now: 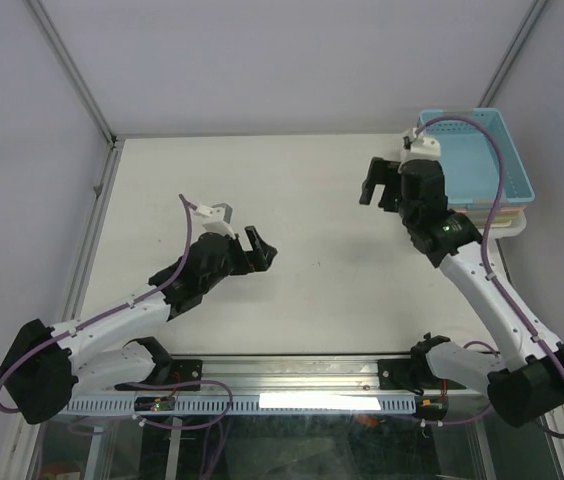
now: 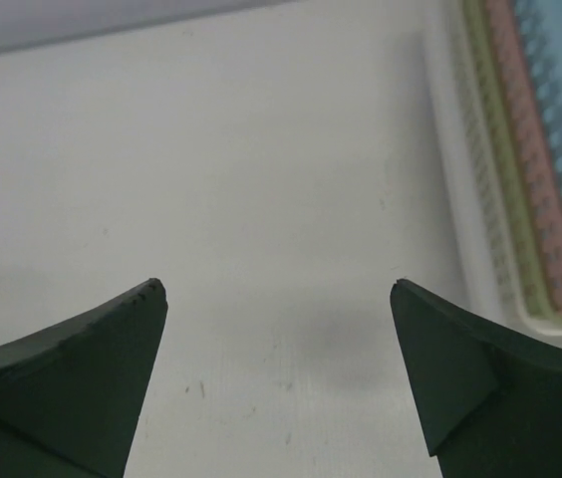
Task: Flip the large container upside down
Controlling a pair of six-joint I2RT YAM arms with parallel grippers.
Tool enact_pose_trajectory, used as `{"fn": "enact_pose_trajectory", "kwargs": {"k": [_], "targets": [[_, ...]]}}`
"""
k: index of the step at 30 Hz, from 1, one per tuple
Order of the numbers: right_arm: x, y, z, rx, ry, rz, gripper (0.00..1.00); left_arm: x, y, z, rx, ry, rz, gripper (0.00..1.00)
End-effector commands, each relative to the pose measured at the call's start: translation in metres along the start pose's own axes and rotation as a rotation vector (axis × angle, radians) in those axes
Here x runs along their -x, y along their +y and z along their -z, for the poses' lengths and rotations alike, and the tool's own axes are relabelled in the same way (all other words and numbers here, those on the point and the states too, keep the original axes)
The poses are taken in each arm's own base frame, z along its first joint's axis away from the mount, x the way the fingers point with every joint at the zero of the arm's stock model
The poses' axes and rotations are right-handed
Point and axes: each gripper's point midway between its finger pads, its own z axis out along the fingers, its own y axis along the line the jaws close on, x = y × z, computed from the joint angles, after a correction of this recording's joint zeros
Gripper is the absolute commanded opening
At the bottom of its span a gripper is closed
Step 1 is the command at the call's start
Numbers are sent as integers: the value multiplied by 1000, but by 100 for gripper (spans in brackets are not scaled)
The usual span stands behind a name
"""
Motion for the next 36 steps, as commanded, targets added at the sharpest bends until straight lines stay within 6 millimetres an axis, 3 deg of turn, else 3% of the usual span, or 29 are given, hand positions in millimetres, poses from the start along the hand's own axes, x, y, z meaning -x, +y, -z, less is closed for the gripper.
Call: {"fn": "enact_pose_trajectory", "kwargs": {"k": [1, 3, 6, 10, 20, 26, 30, 36], "targets": [[85, -56, 1, -152, -148, -66, 99, -3, -52, -9, -148, 30, -70, 99], [105, -85, -2, -225, -168, -82, 99, -9, -62, -13, -174, 48, -74, 99], [116, -125, -16, -327, -140, -70, 99, -14, -71, -16, -212, 61, -66, 99], [110, -147, -46, -324, -27, -52, 96, -17, -73, -16, -239, 65, -78, 99], [78, -152, -90, -211, 114, 0, 73, -28, -71, -12, -278, 87, -92, 99], [72, -156, -103, -213, 143, 7, 35, -32, -70, -12, -278, 100, -89, 99], [72, -158, -107, -215, 152, 16, 27, -32, -72, -12, -284, 105, -90, 99], [70, -160, -108, -220, 172, 36, 28, -36, -72, -14, -286, 118, -89, 99]]}}
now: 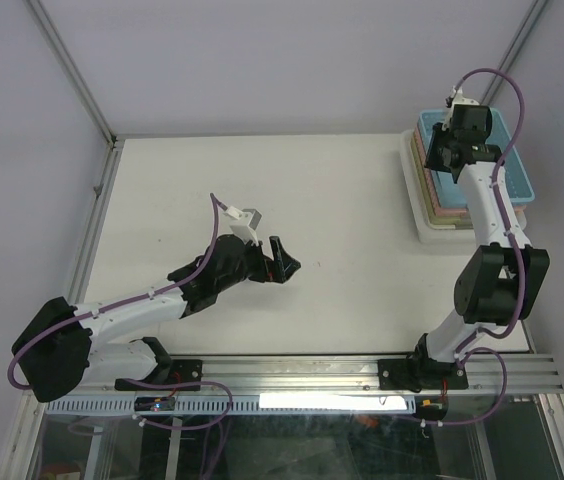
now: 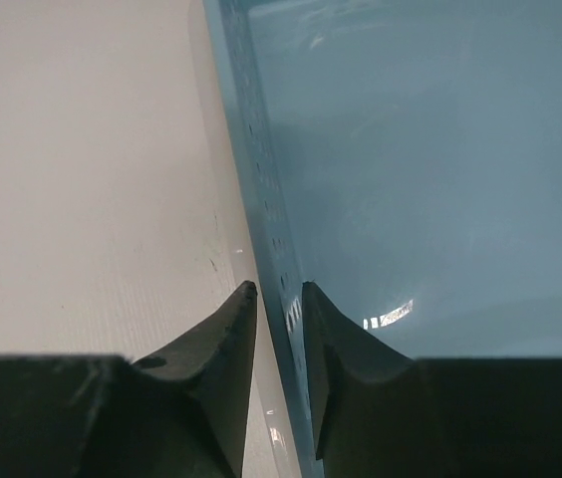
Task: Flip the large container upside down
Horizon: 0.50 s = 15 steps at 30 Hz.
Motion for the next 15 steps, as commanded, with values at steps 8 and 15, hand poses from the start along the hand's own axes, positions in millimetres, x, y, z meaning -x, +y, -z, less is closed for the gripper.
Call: {"fn": "enact_pose_trajectory", "kwargs": {"k": [8, 15], "targets": [[43, 2, 28, 22, -108, 35, 0, 12, -19, -3, -73, -34, -5, 99], [97, 1, 103, 8, -300, -2, 0, 18, -22, -1, -71, -43, 7, 99]]}}
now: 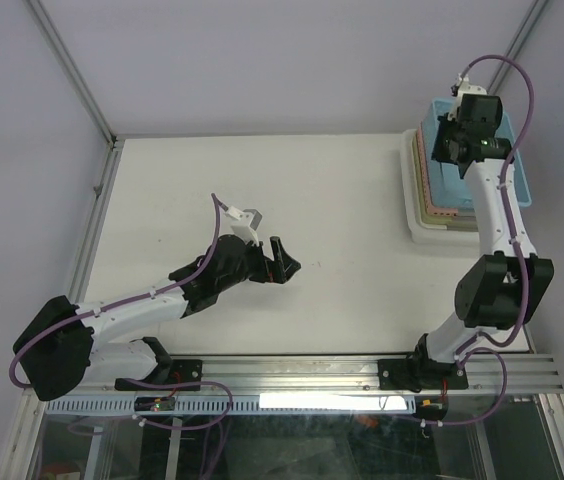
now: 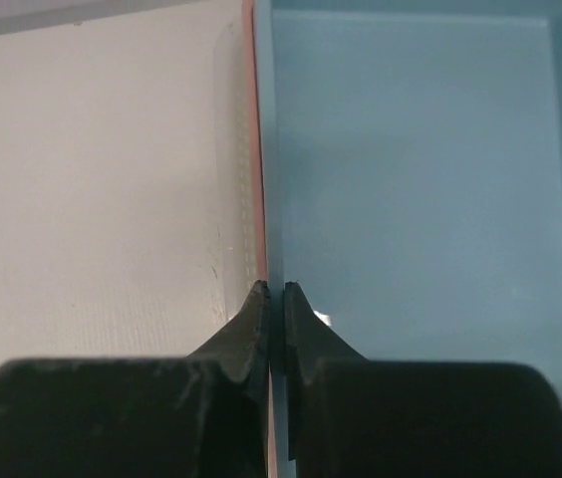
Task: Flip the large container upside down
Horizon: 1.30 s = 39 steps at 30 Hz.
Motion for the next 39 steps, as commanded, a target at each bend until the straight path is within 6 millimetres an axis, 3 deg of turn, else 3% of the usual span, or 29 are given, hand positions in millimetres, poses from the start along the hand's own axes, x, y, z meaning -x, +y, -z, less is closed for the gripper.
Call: {"fn": "enact_pose_trajectory", "kwargs": {"k": [1, 5, 9, 14, 17, 19, 27, 33, 39], "targets": [[86, 0, 92, -6, -291, -55, 0, 24, -26, 2, -78, -61, 10, 99], [116, 18, 151, 79, -434, -85, 0, 42, -28, 9, -67, -112, 32, 99], [131, 52, 206, 244, -537, -112, 0, 70, -18, 18, -38, -155, 87, 99], [131, 104, 252, 569, -559, -205, 0, 121, 11, 56, -6, -283, 201, 99], [123, 141, 270, 799, -524, -278, 0, 148, 35, 80, 108, -351, 259, 99], [116, 166, 271, 900, -498, -312, 0, 157, 46, 90, 176, -355, 291, 99], [59, 275, 237, 1119, -279, -367, 0, 176, 57, 128, 296, -437, 375, 99], [25, 336, 213, 1272, -104, -443, 0, 191, 61, 172, 382, -561, 420, 99], [5, 387, 204, 1406, 37, -530, 0, 203, 58, 205, 397, -667, 424, 99]]}}
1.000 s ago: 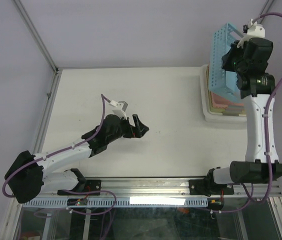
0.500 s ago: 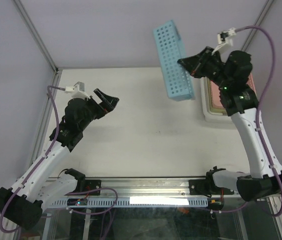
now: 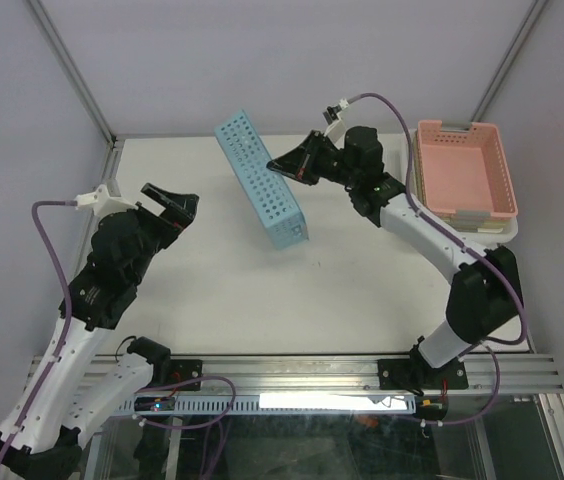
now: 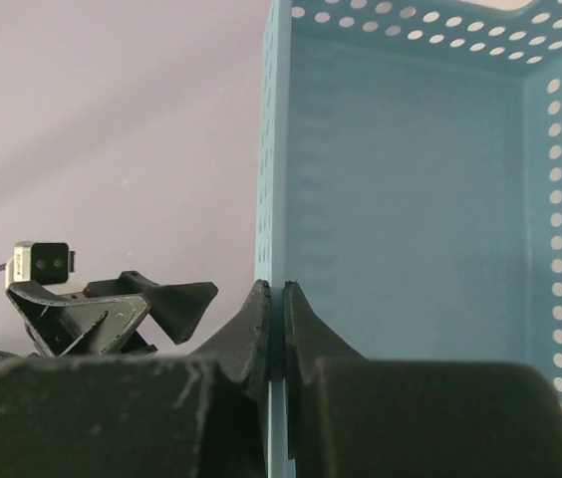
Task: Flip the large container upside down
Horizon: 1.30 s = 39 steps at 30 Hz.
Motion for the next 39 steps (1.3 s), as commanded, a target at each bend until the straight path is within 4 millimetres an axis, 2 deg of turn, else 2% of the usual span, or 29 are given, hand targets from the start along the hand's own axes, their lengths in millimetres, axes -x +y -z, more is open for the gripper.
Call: {"fn": "enact_pose_trajectory", "kwargs": {"k": [1, 3, 9, 13, 16, 20, 26, 33, 36, 39], "targets": [[5, 65, -17, 287, -21, -56, 0, 32, -4, 17, 12, -115, 37, 99], [0, 66, -29, 339, -12, -107, 0, 35, -5, 20, 9, -121, 40, 99], [-12, 51, -54, 406, 31, -236, 0, 38, -6, 25, 0, -133, 44, 99], [-22, 27, -65, 391, 59, -334, 0, 36, -6, 25, -6, -126, 44, 99], [-28, 1, -72, 384, 71, -432, 0, 34, -5, 24, -2, -117, 42, 99], [-32, -24, -72, 369, 60, -503, 0, 31, -5, 22, -4, -106, 36, 99], [-30, -63, -63, 298, 16, -560, 0, 25, -4, 19, -6, -86, 32, 99], [-31, -124, -47, 182, -35, -639, 1, 16, -5, 10, -10, -47, 16, 99], [-31, -148, -39, 117, -62, -650, 19, 11, -6, 6, -12, -25, 0, 99], [-35, -163, -35, 32, -64, -624, 35, 5, -7, 1, -20, 2, -17, 99]]}}
